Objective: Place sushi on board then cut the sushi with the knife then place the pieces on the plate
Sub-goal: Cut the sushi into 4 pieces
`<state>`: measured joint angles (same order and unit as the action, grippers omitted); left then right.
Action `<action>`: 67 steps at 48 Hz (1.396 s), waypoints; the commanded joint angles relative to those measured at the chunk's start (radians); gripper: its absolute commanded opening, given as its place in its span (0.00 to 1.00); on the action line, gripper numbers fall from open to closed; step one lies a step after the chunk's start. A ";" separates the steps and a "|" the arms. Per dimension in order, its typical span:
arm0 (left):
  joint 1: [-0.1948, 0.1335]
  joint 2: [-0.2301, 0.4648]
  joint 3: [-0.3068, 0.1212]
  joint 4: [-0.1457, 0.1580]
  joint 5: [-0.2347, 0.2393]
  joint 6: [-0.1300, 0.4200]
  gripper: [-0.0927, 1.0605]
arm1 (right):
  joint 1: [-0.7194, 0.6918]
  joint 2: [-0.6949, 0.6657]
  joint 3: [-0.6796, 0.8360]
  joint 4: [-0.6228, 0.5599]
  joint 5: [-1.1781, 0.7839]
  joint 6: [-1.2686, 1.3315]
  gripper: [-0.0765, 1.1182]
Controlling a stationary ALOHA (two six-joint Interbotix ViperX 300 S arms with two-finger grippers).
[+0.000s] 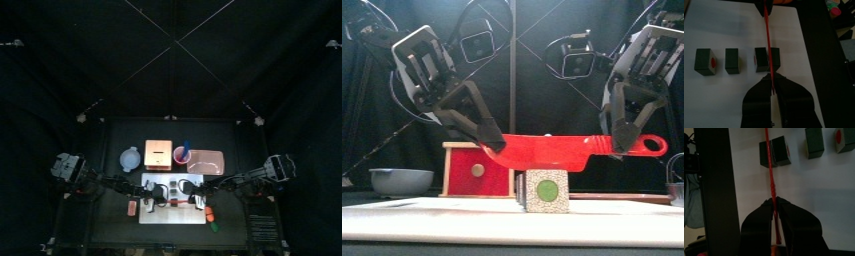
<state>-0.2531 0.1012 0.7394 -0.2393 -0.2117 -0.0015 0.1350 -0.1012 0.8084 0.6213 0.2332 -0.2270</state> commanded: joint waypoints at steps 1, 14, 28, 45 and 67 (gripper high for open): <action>-0.002 -0.002 -0.018 0.003 0.002 0.006 0.42 | -0.003 -0.008 -0.017 -0.011 -0.008 0.000 0.48; 0.026 -0.008 -0.018 0.023 0.003 0.008 0.42 | -0.014 -0.014 -0.021 -0.021 -0.011 -0.002 0.48; 0.048 -0.015 -0.018 0.049 0.003 0.008 0.42 | -0.032 -0.023 -0.021 -0.040 -0.009 -0.002 0.48; 0.052 -0.031 -0.015 0.071 0.003 0.008 0.42 | -0.035 -0.048 -0.025 -0.043 -0.009 -0.002 0.48; 0.052 -0.043 -0.023 0.071 0.003 0.006 0.42 | -0.028 -0.060 -0.032 -0.037 -0.009 0.000 0.48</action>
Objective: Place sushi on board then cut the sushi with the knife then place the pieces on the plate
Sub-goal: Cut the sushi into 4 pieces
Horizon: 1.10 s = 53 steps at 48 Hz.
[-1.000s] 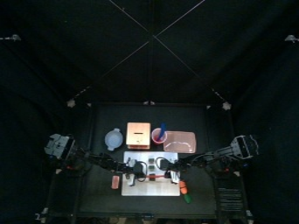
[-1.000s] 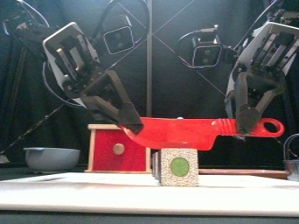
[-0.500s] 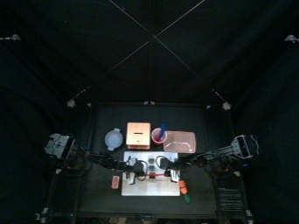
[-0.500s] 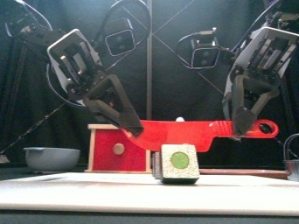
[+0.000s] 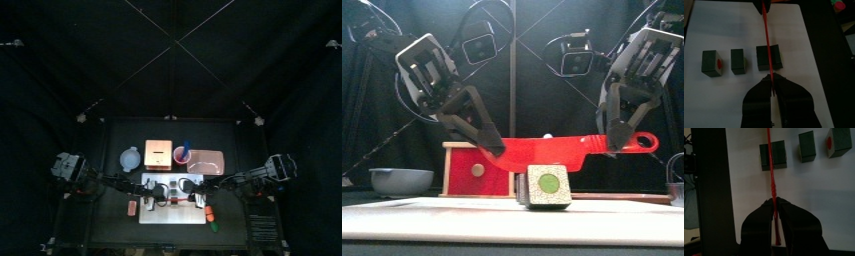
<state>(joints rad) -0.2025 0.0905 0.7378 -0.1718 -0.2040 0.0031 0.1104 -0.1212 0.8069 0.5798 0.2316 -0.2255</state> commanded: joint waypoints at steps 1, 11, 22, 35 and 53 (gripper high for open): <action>0.002 -0.035 -0.021 0.003 -0.005 0.002 0.42 | -0.003 -0.041 -0.031 0.005 -0.006 -0.002 0.48; -0.002 -0.040 -0.018 0.002 -0.005 0.002 0.42 | -0.002 -0.060 -0.029 0.011 -0.006 -0.002 0.48; -0.008 -0.040 -0.018 0.002 -0.005 0.000 0.42 | 0.000 -0.058 -0.026 0.014 -0.006 0.000 0.48; -0.017 -0.032 -0.014 -0.005 -0.005 -0.003 0.42 | 0.003 -0.049 -0.012 0.038 -0.006 -0.002 0.48; -0.015 -0.017 -0.014 -0.005 -0.008 -0.003 0.42 | 0.003 -0.026 -0.006 0.038 -0.009 -0.002 0.48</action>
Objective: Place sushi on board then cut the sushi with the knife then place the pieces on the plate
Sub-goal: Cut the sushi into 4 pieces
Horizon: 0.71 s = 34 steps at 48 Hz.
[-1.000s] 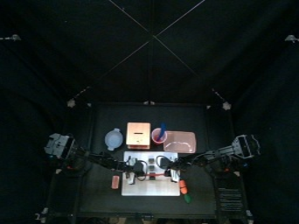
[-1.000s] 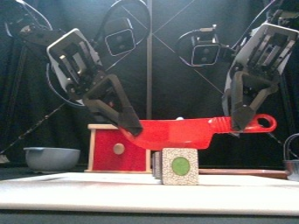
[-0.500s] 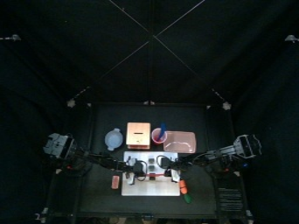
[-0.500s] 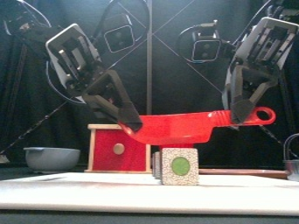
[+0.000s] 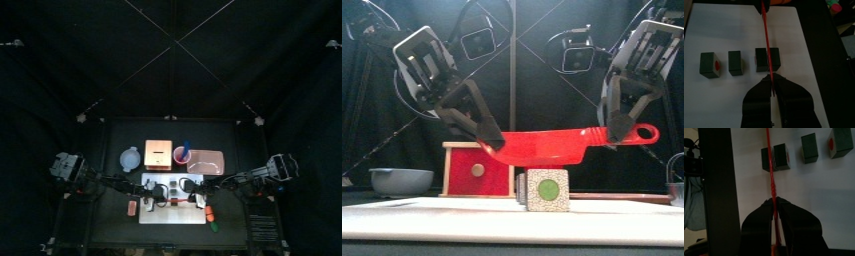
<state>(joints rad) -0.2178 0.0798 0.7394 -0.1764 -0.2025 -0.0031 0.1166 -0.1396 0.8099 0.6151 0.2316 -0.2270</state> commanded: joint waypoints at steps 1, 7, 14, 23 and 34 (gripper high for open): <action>0.000 -0.005 -0.017 0.000 -0.009 0.003 0.42 | -0.003 -0.008 -0.009 0.003 -0.009 0.000 0.48; 0.002 -0.002 -0.017 0.000 -0.009 0.003 0.42 | -0.002 -0.005 -0.012 0.003 -0.009 0.000 0.48; 0.006 -0.002 -0.018 0.000 -0.011 0.005 0.42 | -0.003 -0.005 -0.012 0.002 -0.014 0.000 0.48; 0.006 0.003 -0.017 0.000 -0.011 0.005 0.42 | -0.002 -0.002 -0.009 0.003 -0.015 0.000 0.48; 0.006 0.018 -0.018 0.000 -0.011 0.002 0.42 | -0.003 0.014 -0.009 0.003 -0.015 0.000 0.48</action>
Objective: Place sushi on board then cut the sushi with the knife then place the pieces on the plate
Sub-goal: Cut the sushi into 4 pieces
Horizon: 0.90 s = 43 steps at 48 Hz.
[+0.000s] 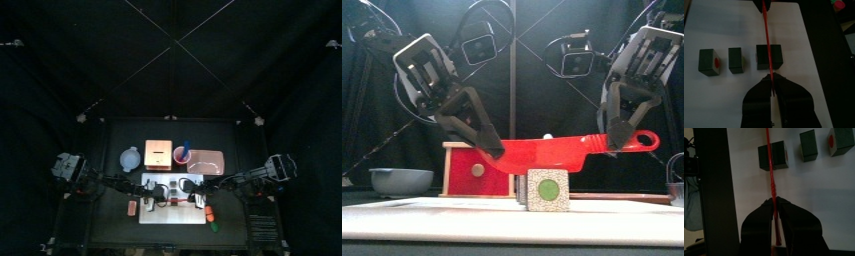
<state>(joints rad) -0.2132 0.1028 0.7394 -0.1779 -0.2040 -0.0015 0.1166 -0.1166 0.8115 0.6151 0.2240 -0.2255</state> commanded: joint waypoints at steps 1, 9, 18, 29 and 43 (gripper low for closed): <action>0.000 -0.003 -0.018 0.002 -0.009 0.000 0.42 | -0.002 -0.008 -0.011 0.003 -0.008 -0.002 0.48; 0.000 0.008 -0.018 -0.003 -0.009 0.000 0.42 | 0.008 0.018 -0.012 0.003 -0.008 0.000 0.48; -0.006 0.026 -0.017 -0.029 -0.009 0.000 0.42 | 0.020 0.057 -0.017 0.014 -0.006 0.000 0.48; -0.014 0.051 -0.015 -0.063 -0.009 0.000 0.42 | 0.041 0.087 -0.025 0.035 -0.006 -0.002 0.48; -0.052 0.054 -0.018 -0.115 -0.009 0.000 0.42 | 0.077 0.092 -0.028 0.072 -0.008 0.000 0.48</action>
<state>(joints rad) -0.2531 0.1687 0.7363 -0.2838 -0.2117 0.0000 0.1779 -0.0061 0.7992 0.6750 0.2148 -0.2270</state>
